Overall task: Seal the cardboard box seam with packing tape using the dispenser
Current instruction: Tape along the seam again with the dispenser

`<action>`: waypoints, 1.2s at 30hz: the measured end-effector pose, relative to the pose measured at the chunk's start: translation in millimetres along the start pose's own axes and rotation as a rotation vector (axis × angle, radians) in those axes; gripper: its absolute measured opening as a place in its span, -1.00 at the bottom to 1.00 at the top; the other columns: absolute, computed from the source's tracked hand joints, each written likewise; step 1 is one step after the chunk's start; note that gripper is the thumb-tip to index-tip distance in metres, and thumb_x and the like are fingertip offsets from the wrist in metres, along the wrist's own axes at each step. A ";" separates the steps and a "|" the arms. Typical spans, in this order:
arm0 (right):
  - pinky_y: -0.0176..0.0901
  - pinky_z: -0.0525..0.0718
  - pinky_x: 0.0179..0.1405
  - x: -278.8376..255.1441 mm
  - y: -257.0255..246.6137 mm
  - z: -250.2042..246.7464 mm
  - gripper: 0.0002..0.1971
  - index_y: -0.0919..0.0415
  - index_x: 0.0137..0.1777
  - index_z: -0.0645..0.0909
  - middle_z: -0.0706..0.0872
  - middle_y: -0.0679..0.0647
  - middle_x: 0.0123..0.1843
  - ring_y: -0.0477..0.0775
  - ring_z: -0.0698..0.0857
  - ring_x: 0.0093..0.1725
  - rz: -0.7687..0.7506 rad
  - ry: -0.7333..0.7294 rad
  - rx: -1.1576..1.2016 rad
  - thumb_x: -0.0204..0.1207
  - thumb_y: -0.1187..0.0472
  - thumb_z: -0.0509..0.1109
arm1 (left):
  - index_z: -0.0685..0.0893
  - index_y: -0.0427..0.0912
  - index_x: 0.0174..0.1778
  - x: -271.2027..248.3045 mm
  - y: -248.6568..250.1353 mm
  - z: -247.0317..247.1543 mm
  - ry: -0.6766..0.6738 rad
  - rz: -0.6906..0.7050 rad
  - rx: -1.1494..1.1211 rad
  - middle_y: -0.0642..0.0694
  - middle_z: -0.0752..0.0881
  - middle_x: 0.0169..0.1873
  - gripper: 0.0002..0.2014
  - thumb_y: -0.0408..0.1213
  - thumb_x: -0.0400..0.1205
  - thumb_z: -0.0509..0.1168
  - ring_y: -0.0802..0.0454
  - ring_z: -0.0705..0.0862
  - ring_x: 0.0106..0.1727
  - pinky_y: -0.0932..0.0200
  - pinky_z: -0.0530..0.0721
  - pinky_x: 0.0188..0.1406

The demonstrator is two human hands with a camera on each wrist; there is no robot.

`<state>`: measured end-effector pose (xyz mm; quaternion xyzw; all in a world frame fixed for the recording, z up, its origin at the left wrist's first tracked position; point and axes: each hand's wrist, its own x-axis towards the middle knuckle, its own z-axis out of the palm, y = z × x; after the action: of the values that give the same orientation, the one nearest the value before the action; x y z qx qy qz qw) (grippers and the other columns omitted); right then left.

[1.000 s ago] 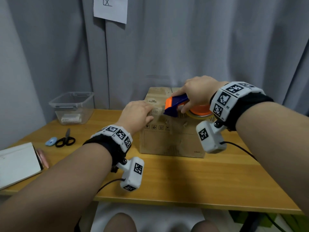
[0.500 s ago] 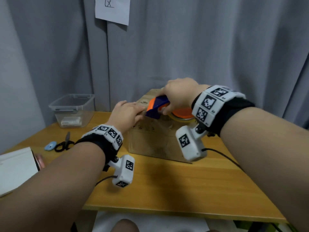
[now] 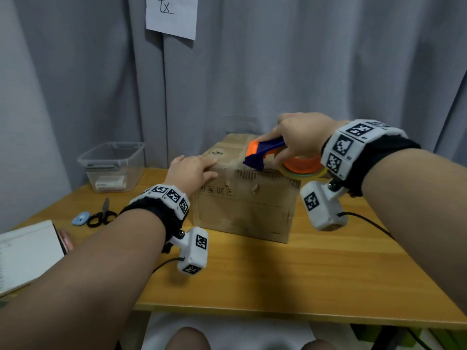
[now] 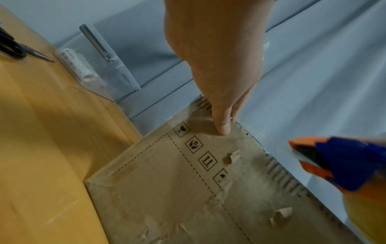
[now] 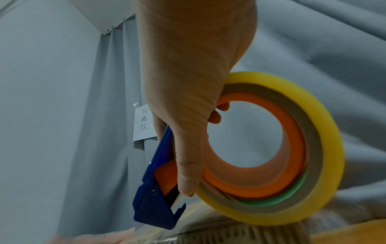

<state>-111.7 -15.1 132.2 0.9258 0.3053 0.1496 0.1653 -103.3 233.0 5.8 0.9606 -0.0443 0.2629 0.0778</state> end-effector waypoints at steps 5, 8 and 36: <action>-0.01 0.59 -0.13 -7.8 1.4 6.6 -0.40 -0.34 0.47 0.41 0.46 -0.07 -0.04 0.05 0.52 -0.10 0.020 -0.054 -0.012 0.41 -0.23 0.45 | 0.46 0.09 0.49 -1.4 5.4 -4.1 -0.037 -0.003 0.039 0.02 0.57 0.42 -0.57 -0.02 0.67 0.21 0.02 0.48 0.46 -0.06 0.10 0.56; -0.03 0.58 -0.11 -4.6 -2.3 8.1 -0.42 -0.36 0.45 0.41 0.48 -0.09 -0.04 0.03 0.52 -0.09 0.018 -0.072 -0.018 0.42 -0.20 0.46 | 0.48 0.05 0.46 -1.9 8.5 -6.5 -0.046 0.025 0.067 0.01 0.58 0.41 -0.59 -0.07 0.67 0.22 0.01 0.49 0.45 -0.05 0.10 0.57; -0.11 0.46 -0.21 -52.0 39.3 12.7 -0.34 -0.27 0.52 0.37 0.42 -0.10 -0.17 -0.04 0.44 -0.19 0.082 -0.062 -0.041 0.41 -0.25 0.42 | 0.45 0.00 0.51 3.9 53.9 6.5 -0.047 0.203 -0.065 -0.02 0.56 0.44 -0.52 -0.12 0.64 0.28 -0.02 0.52 0.44 0.06 0.49 0.40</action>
<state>-126.6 -79.6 127.2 0.9381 0.2587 0.1336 0.1874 -103.5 178.6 9.1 0.9542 -0.1515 0.2451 0.0809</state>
